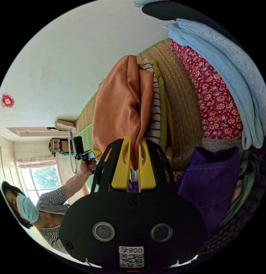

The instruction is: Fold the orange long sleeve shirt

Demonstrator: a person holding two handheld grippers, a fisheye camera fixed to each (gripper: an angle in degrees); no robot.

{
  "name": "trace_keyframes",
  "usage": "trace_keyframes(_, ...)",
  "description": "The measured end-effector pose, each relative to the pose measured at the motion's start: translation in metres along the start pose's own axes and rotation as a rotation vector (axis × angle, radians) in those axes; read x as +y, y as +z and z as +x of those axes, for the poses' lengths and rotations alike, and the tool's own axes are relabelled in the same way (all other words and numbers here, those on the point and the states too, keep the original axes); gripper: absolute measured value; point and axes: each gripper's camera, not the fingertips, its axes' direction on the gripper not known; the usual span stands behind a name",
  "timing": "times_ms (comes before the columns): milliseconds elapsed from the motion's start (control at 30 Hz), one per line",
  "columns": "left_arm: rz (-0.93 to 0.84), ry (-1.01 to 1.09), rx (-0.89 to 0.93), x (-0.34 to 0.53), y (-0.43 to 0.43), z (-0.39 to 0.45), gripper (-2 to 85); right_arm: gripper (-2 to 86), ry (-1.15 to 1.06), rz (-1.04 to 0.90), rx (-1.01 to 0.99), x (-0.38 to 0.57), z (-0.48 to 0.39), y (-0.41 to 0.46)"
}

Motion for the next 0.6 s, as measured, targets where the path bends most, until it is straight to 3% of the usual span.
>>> trace_keyframes(267,-0.009,0.049,-0.08,-0.006,0.018,0.037,8.5,3.4,-0.091,0.17,0.158,0.036,-0.073,-0.038)
trace_keyframes(433,0.086,0.12,-0.23,0.015,0.006,0.08,7.7,3.1,-0.211,0.272,0.481,0.065,-0.168,-0.008)
trace_keyframes(600,0.134,0.248,-0.279,0.024,0.016,0.122,5.1,1.7,-0.119,0.401,0.789,0.095,-0.193,0.004)
